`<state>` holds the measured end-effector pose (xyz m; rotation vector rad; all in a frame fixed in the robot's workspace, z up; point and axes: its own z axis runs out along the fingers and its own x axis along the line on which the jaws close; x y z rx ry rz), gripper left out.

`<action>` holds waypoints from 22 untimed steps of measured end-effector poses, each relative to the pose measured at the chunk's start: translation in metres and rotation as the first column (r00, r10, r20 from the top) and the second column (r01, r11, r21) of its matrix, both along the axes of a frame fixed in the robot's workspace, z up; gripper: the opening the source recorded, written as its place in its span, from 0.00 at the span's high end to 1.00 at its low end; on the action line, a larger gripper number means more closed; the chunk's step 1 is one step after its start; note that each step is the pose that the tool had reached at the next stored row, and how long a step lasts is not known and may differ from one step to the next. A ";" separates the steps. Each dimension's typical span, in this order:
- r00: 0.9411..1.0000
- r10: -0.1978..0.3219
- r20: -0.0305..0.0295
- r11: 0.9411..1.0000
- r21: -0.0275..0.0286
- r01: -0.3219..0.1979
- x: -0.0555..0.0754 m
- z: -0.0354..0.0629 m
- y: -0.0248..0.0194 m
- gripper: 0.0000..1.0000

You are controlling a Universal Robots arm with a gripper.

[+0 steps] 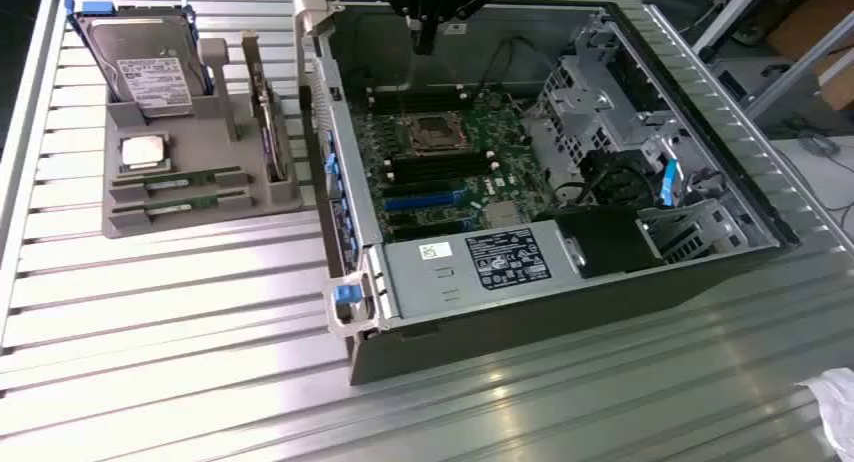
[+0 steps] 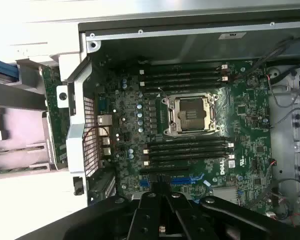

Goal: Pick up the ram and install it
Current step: 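Reach for the ram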

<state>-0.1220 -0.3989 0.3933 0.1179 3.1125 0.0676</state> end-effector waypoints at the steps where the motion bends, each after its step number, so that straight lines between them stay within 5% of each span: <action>1: 1.000 0.000 0.000 1.000 0.000 0.000 -0.003 0.0000 0.0000 0.89; 22: 1.000 0.000 0.000 1.000 0.000 0.000 -0.017 0.0000 0.0000 0.89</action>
